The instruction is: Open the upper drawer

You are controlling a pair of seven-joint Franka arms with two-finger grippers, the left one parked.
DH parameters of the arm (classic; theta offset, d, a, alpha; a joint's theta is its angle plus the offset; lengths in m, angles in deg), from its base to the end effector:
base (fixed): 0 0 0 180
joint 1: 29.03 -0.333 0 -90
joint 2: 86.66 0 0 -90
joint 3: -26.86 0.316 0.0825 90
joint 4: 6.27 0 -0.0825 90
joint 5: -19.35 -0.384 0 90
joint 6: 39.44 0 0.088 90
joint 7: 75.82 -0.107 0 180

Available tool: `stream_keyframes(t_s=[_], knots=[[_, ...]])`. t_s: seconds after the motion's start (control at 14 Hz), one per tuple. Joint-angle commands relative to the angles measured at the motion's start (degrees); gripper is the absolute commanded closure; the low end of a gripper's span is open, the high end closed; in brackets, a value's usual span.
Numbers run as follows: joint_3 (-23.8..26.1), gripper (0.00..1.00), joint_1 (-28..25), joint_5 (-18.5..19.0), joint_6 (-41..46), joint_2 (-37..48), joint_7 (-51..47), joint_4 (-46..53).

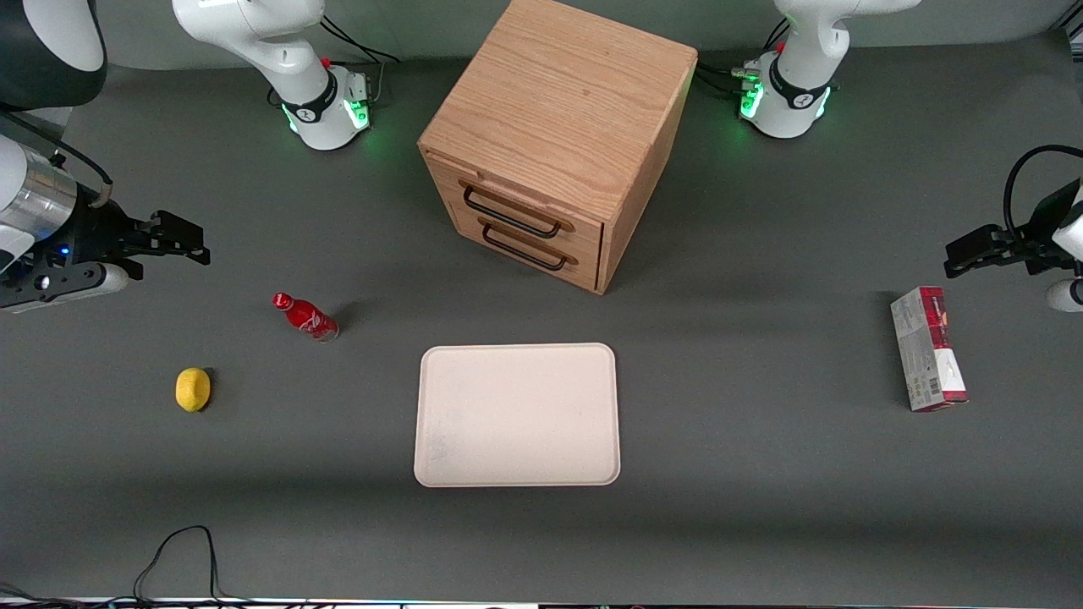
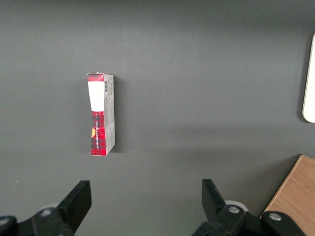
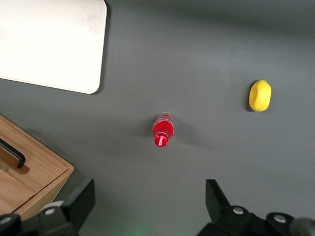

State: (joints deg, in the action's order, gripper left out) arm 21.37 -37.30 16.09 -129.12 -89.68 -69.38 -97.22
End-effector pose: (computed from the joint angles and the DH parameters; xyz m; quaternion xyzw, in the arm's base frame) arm 0.5665 0.0350 0.5869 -0.9958 -0.0794 0.0364 0.0271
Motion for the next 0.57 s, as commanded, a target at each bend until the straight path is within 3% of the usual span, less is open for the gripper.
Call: stream_keyframes(t_s=[0.0,0.5], knots=[[-0.2,0.0,0.6,-0.3,1.4,-0.4,1.1,1.2],[-0.1,0.0,0.3,-0.3,2.7,-0.5,2.7,1.3]])
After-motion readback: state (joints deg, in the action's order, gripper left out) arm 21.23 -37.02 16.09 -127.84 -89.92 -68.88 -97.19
